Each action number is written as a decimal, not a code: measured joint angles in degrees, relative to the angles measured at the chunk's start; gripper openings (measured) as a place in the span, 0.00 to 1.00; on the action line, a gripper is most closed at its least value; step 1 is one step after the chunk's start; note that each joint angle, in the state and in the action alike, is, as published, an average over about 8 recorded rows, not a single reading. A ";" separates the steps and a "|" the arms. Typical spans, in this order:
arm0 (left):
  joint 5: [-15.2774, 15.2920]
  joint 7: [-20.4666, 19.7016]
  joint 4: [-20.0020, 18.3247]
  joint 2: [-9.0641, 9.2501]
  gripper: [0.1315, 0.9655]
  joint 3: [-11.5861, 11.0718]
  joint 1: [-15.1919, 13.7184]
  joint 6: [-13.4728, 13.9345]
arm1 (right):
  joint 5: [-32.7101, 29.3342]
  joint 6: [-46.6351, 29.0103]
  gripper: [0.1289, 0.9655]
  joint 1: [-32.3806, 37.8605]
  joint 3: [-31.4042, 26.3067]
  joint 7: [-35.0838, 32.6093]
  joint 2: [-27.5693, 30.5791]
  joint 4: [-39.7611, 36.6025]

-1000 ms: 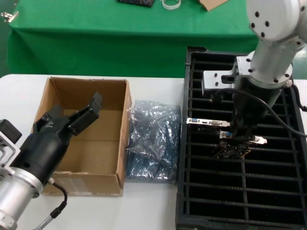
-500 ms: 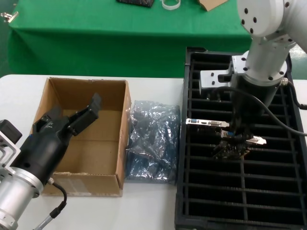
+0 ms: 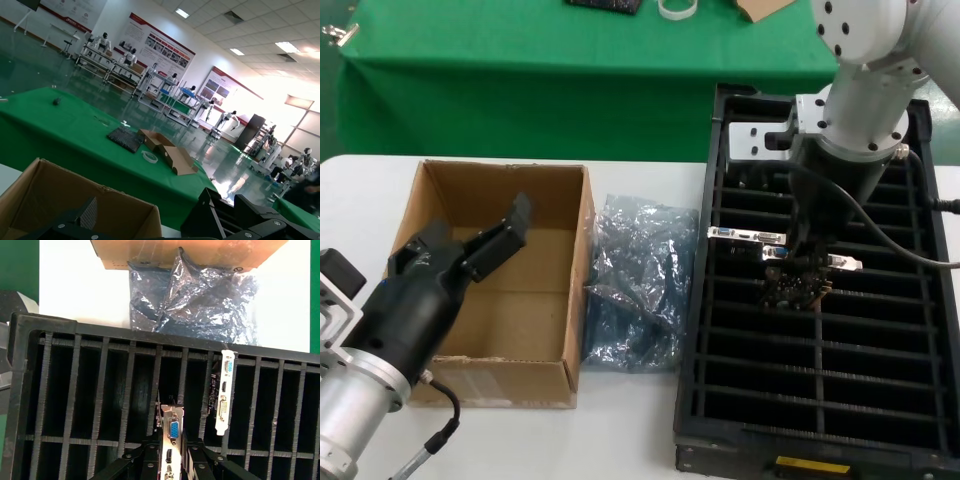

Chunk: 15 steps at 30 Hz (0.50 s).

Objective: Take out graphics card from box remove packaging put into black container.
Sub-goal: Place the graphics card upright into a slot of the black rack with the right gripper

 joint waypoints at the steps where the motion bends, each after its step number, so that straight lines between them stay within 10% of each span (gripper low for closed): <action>1: -0.01 -0.02 -0.04 -0.02 1.00 -0.03 0.02 0.00 | -0.30 -0.05 0.08 -0.11 0.30 0.11 0.02 0.21; 15: 0.01 -0.08 0.02 -0.07 1.00 -0.25 -0.03 0.15 | -2.65 -0.67 0.08 -1.61 3.63 0.67 -0.25 1.53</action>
